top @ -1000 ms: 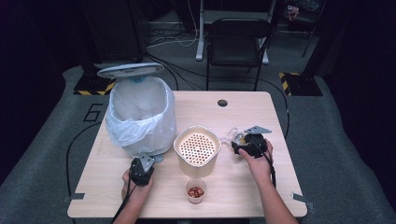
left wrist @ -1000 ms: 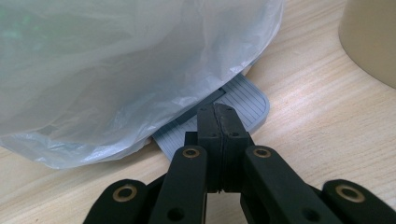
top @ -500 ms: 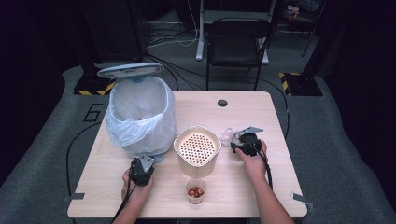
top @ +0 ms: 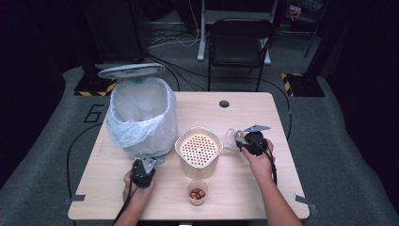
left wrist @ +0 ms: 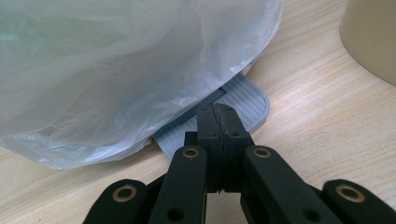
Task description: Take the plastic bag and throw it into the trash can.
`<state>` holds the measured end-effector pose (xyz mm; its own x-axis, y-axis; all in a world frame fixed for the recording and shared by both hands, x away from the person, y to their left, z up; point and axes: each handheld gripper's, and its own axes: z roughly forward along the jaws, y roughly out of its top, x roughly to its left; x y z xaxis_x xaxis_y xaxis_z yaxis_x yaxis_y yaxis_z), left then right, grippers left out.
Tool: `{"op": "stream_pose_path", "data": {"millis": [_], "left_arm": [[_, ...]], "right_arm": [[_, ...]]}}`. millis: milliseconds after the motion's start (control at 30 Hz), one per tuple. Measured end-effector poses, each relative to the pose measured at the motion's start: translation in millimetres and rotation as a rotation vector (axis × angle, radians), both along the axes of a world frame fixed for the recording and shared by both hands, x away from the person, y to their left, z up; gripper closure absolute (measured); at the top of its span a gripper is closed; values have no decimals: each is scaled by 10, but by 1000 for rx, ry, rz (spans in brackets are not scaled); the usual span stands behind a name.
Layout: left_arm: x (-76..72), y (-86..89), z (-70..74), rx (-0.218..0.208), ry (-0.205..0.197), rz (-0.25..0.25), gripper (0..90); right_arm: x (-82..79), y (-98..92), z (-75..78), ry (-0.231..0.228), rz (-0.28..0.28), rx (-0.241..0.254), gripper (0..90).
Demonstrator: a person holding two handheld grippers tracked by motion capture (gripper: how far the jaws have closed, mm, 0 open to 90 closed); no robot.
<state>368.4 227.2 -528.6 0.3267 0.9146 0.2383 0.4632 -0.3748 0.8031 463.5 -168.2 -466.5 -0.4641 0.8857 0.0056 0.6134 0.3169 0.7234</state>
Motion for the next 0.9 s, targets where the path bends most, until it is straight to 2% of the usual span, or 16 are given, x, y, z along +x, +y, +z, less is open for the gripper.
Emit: {"op": "stream_pose_path", "data": {"millis": [300,433,467,533,867,900], "left_arm": [[2,3,1,-3,0,-1,894],[1,9,9,-3,13,-7,894],[2,7,5,-2,5,-2,894],[3,9,6,-4,7,-3,894],[1,8,6,-2,8,-2,894],[1,7,6,-2,7,-2,894]], "right_arm": [[45,-52,401,-28,15,21,653],[76,-61,549,-35,18,35,652],[84,-63,582,-40,23,34,652],[87,-49,655,-46,21,44,652],[32,49,1014,-91,80,58,651],[24,60,1045,-85,78,72,651]]}}
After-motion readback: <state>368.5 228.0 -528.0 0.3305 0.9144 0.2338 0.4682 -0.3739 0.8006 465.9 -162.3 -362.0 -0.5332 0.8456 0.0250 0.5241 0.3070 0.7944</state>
